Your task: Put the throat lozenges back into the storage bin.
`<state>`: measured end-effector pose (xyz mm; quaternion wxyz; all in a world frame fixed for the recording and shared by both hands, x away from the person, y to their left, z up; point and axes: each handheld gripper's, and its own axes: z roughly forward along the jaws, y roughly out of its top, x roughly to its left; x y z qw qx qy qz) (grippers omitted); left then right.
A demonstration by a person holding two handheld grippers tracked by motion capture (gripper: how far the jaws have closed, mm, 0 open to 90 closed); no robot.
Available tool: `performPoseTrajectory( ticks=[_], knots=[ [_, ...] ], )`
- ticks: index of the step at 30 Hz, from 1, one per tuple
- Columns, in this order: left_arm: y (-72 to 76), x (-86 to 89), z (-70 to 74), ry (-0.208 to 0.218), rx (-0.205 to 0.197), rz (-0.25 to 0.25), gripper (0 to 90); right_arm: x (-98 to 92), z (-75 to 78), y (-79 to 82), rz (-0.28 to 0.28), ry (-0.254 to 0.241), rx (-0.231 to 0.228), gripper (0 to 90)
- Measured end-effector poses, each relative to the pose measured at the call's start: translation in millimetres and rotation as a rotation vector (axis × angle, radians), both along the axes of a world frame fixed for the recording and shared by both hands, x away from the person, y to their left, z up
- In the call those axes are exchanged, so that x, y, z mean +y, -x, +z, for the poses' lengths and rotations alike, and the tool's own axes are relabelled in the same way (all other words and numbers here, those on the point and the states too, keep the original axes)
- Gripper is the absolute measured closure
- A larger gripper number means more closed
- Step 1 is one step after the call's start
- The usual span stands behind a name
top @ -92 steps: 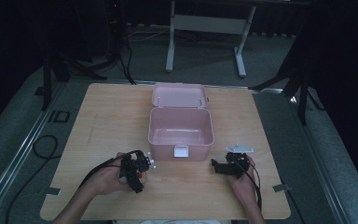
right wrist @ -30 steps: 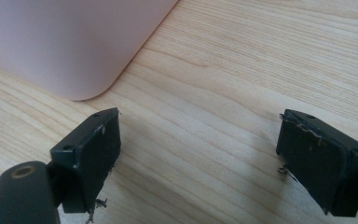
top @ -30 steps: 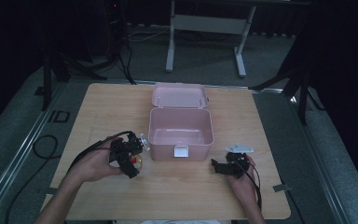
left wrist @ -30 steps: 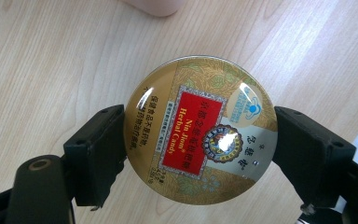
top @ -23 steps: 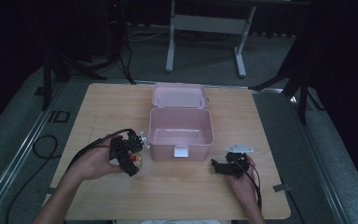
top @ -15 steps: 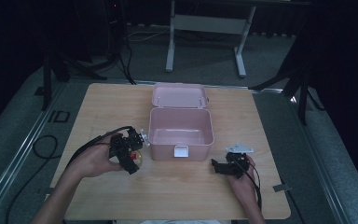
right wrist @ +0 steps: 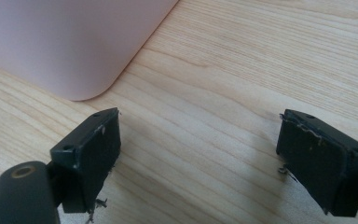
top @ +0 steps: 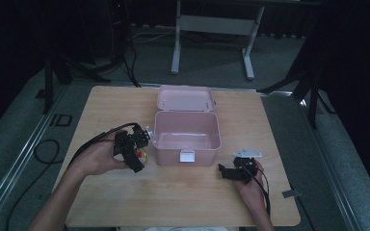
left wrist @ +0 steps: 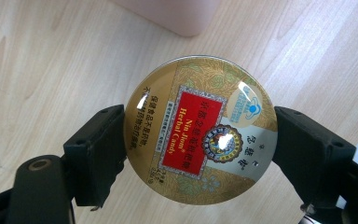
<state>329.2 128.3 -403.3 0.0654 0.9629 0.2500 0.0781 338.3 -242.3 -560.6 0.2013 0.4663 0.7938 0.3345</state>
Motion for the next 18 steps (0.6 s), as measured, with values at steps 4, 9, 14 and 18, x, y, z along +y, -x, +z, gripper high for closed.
performPoseTrajectory(
  ticks=[4,9,14,18],
  knots=[
    [-1.3,-0.2,3.2,0.000,-0.006,0.007,21.0,0.0,0.0,0.0,0.000,0.000,0.000,13.3],
    [-3.4,-3.4,10.3,-0.006,-0.019,-0.005,21.0,0.1,0.1,0.1,0.000,-0.001,0.001,13.3],
    [-5.7,-6.4,14.5,-0.001,-0.032,-0.003,21.0,0.1,0.1,0.1,-0.001,-0.001,0.001,13.3],
    [-6.9,-10.5,18.3,-0.005,-0.036,-0.009,21.0,0.1,0.1,0.1,-0.001,-0.001,0.001,13.3]
  ],
)
